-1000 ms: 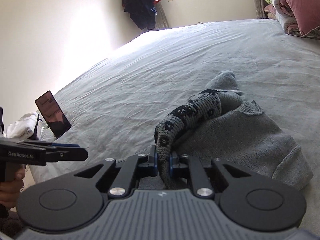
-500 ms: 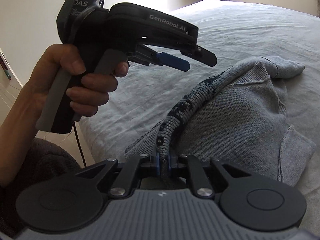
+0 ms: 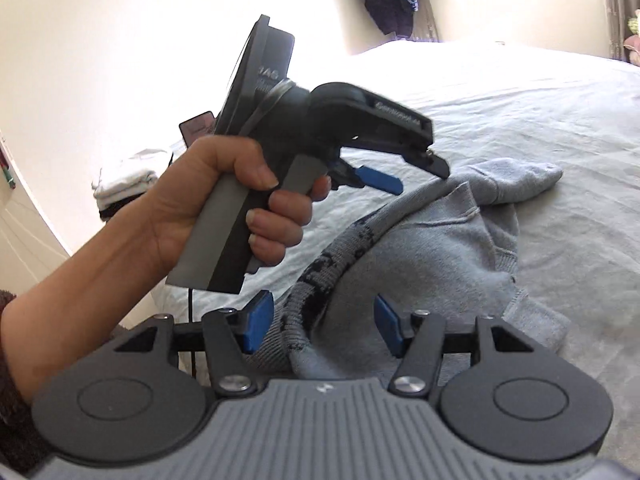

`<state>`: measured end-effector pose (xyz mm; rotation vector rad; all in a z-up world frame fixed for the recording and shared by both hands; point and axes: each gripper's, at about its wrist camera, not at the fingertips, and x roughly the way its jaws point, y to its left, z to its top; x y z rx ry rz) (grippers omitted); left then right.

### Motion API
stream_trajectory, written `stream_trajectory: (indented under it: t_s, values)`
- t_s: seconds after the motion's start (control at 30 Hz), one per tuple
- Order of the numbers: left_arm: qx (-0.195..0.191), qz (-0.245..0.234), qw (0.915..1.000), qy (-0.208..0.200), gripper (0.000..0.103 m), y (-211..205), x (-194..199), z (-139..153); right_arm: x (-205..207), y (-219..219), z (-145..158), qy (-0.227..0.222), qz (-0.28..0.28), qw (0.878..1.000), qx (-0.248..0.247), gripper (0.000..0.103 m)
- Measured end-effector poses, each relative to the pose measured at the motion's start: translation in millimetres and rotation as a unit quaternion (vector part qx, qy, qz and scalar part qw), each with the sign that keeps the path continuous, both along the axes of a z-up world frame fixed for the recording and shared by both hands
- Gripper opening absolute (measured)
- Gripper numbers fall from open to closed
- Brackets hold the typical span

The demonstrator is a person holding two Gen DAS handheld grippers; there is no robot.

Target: Fold clothes

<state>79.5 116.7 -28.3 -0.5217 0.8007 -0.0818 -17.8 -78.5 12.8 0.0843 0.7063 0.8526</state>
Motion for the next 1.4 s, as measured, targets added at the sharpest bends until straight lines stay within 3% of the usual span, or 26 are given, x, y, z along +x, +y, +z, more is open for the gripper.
stream_trajectory:
  t_s: [0.13, 0.3, 0.43, 0.53, 0.63, 0.67, 0.7, 0.73, 0.8, 1.0, 1.17, 1.4]
  values:
    - [-0.008, 0.006, 0.9999, -0.006, 0.055, 2.3, 4.6, -4.8, 19.3, -18.4, -1.3, -0.001, -0.076, 0.997, 0.024, 0.06]
    - [-0.033, 0.007, 0.9994, -0.002, 0.055, 12.6, 15.5, -18.1, 51.1, -14.8, -17.6, 0.021, -0.115, 0.993, 0.036, 0.055]
    - [-0.089, -0.014, 0.9959, 0.007, 0.055, 17.4, 25.9, -32.1, 60.7, -27.0, -32.5, 0.062, -0.121, 0.989, 0.054, 0.049]
    - [-0.107, -0.019, 0.994, 0.013, 0.055, 17.7, 33.5, -43.0, 65.0, -23.7, -40.5, 0.077, -0.114, 0.989, 0.053, 0.047]
    - [-0.127, -0.022, 0.9914, 0.022, 0.053, 17.0, 41.8, -51.7, 67.3, -18.3, -45.7, 0.08, -0.099, 0.99, 0.053, 0.037]
    - [-0.129, -0.025, 0.9911, 0.021, 0.052, 16.1, 43.6, -52.3, 66.8, -16.6, -46.0, 0.078, -0.093, 0.991, 0.052, 0.031]
    - [-0.131, -0.029, 0.9908, 0.02, 0.041, 15.0, 45.2, -52.8, 65.7, -14.8, -45.9, 0.076, -0.087, 0.992, 0.049, 0.026]
    - [-0.129, -0.034, 0.9909, 0.018, 0.021, 13.4, 45.9, -53.2, 63.9, -13.2, -45.0, 0.07, -0.083, 0.993, 0.043, 0.024]
    - [-0.119, -0.035, 0.9923, 0.012, 0.011, 11.4, 45.1, -51.9, 59.7, -11.1, -41.7, 0.054, -0.08, 0.995, 0.03, 0.017]
    - [-0.08, 0.009, 0.995, -0.06, 0.009, 19.6, 21.3, -16.2, 51.5, -30.1, -24.8, 0.023, -0.111, 0.993, 0.039, 0.009]
    - [-0.021, 0.034, 0.9938, -0.104, 0.009, 36.9, -18.5, 15.6, 42.3, -60.8, -10.1, -0.005, -0.153, 0.987, 0.043, 0.008]
    - [0.023, 0.026, 0.9962, -0.079, 0.008, 64.1, -69.3, 23.1, 40.6, -87.1, -5.7, -0.027, -0.201, 0.979, 0.031, 0.005]
